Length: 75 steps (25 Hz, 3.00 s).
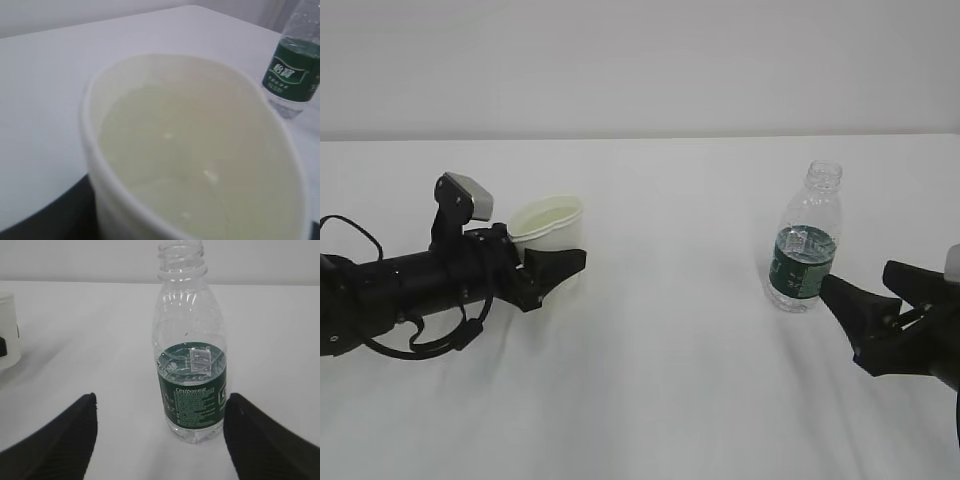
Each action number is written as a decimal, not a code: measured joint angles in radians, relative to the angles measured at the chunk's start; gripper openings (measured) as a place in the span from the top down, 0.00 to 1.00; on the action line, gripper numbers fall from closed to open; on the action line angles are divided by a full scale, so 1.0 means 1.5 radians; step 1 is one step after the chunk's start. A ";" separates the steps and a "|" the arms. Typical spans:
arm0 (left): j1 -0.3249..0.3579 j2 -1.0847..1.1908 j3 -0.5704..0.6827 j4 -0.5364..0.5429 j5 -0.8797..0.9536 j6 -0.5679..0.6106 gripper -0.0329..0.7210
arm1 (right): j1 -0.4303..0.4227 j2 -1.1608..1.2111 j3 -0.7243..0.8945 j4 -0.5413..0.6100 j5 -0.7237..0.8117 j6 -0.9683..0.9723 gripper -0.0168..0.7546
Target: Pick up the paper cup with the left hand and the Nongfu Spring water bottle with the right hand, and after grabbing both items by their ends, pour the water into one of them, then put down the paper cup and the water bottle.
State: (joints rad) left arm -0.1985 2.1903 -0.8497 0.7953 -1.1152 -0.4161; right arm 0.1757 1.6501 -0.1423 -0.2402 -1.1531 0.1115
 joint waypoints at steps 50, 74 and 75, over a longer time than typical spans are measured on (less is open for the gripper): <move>0.000 -0.040 0.145 -0.548 -0.004 0.206 0.39 | 0.000 0.000 0.000 -0.002 0.000 0.012 0.22; 0.000 0.012 0.090 -0.517 -0.005 0.206 0.40 | 0.000 0.000 0.000 -0.007 0.000 0.013 0.22; 0.000 0.015 0.089 -0.517 -0.008 0.206 0.40 | 0.000 0.000 0.000 -0.007 0.000 0.013 0.22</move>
State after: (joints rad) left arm -0.1985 2.2126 -0.7157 0.0194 -1.1277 -0.1076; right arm 0.1757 1.6501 -0.1423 -0.2514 -1.1531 0.1317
